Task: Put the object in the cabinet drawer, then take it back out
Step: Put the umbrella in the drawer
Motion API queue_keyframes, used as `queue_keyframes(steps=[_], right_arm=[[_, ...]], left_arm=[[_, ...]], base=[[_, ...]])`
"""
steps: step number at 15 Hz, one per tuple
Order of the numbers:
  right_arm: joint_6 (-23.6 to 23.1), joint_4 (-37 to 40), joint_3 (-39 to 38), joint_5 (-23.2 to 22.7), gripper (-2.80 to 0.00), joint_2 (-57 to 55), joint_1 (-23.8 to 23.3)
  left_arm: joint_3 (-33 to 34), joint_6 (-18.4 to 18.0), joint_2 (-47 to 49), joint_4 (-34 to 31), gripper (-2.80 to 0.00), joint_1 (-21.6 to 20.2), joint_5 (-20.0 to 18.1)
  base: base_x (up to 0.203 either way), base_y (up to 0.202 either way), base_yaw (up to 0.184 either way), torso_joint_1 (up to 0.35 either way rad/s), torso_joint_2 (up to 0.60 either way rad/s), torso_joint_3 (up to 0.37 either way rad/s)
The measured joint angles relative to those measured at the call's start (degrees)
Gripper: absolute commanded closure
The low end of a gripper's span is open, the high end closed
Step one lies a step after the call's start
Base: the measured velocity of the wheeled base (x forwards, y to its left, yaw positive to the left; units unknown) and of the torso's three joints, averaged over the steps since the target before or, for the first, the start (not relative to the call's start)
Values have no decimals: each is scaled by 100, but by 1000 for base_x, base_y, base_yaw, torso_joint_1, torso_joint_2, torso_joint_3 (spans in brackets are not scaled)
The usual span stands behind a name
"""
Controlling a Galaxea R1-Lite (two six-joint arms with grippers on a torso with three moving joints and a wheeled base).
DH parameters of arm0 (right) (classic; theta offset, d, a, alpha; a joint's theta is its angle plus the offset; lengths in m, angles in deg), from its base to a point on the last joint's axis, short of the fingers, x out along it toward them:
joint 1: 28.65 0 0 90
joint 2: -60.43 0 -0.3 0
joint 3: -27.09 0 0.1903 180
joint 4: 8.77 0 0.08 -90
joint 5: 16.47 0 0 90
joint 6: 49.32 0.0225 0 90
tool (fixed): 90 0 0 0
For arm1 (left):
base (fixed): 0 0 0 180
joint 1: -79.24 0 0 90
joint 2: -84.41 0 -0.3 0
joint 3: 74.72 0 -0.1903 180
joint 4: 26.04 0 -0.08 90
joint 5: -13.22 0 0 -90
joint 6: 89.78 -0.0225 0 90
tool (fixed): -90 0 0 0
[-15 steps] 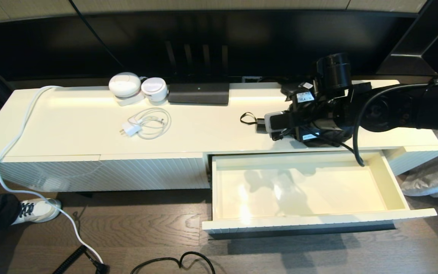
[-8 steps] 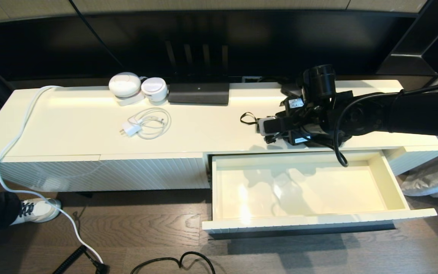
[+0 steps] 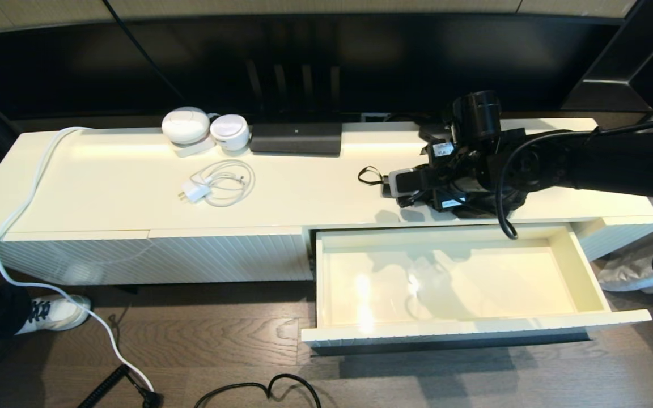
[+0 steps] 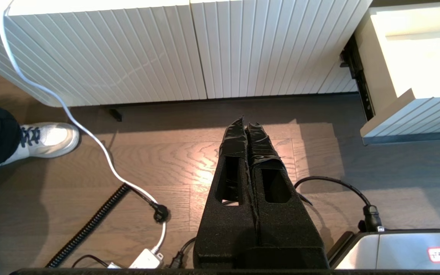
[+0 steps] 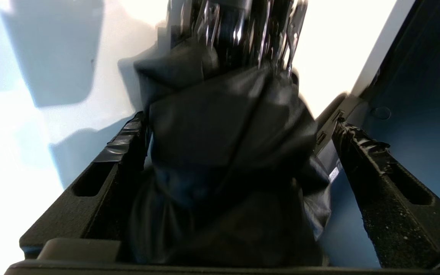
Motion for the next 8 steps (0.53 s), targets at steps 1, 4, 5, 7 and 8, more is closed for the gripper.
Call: queue_keyframes(steps=[1,4,5,7,8], right_arm=[[0,234,102,7,-280,16,4],[11,567,189,57,-280,103,8],[18,676,196,57,-280,135,6],[19,779,202,57,-280,190,0],[22,777,202,60,-280,203,-19]], left_arm=[[0,-2,0,0,0,0,0],[0,-4,0,2,0,0,0],[0,-3,0,2,0,0,0],[0,-2,0,5,0,0,-2],[0,-2,0,2,0,0,0]], base=[[0,0,0,0,0,0],[0,0,0,0,0,0],[0,0,0,0,0,0],[0,0,0,0,0,0],[0,0,0,0,0,0]])
